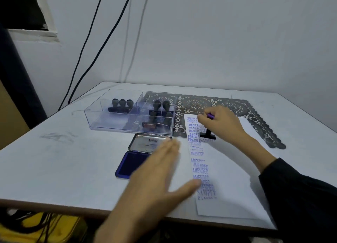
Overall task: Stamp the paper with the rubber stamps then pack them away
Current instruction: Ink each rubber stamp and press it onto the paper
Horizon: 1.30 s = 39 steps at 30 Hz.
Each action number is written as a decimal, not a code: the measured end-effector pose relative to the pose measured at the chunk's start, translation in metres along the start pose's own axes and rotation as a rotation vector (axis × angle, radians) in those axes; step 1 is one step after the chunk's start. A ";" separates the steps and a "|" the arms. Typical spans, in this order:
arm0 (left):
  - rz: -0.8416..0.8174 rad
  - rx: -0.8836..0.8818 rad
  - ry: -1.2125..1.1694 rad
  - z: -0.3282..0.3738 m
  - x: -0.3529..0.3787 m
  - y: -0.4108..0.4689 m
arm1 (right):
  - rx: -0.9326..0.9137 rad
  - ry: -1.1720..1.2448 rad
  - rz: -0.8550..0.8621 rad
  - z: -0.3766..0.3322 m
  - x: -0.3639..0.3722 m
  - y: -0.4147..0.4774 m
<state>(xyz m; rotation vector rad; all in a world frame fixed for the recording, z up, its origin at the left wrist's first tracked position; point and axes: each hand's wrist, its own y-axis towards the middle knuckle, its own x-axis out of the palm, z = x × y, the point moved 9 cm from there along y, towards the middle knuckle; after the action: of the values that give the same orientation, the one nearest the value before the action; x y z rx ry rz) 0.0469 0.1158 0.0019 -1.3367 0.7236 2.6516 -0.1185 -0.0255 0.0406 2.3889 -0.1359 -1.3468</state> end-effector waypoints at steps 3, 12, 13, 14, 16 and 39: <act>-0.042 0.079 0.125 0.033 0.044 0.010 | 0.011 -0.069 0.029 0.010 -0.002 -0.003; 0.043 0.031 0.311 0.022 0.084 0.020 | -0.051 -0.115 -0.039 0.011 0.010 -0.006; 0.064 0.034 0.321 0.021 0.084 0.020 | -0.050 -0.116 -0.044 0.011 0.011 -0.006; 0.087 0.042 0.325 0.021 0.084 0.019 | -0.050 -0.118 -0.050 0.011 0.013 -0.006; 0.101 0.046 0.318 0.022 0.084 0.020 | -0.048 -0.127 -0.058 0.012 0.016 -0.007; 0.121 0.120 0.176 0.033 0.056 0.013 | 0.067 0.300 0.000 0.025 -0.005 0.007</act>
<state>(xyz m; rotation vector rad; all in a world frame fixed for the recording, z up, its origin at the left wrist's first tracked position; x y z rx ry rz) -0.0155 0.1116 -0.0204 -1.5527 0.9985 2.5531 -0.1413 -0.0381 0.0357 2.6135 -0.0986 -0.9820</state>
